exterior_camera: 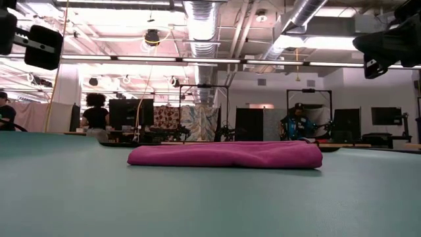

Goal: Roll towel into tight, uniform cylinder
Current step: Return to Home Position

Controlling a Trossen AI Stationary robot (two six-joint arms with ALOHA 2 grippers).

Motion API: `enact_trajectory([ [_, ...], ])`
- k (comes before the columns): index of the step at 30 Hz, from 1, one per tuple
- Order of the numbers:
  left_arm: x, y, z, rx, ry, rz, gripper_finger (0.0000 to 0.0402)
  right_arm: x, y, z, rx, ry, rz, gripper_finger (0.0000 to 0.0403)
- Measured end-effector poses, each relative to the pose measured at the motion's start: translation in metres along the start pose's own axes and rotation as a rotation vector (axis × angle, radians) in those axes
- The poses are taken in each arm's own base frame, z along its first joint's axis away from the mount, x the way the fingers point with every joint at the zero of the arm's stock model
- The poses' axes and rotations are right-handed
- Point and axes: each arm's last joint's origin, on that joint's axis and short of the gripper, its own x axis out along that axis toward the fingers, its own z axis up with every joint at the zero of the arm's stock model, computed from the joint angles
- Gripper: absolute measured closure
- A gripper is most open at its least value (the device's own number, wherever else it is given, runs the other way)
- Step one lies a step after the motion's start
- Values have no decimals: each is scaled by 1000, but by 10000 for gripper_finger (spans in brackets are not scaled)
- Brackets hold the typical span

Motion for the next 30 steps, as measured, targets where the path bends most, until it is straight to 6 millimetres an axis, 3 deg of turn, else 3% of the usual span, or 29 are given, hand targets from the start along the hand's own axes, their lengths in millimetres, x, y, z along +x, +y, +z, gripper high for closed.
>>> enact_trajectory([
  [10,0,4,-1,3,7,139,402,0,0,0,0,-1,0,361],
  [30,0,4,-1,2,6,142,401,0,0,0,1,-1,0,361],
])
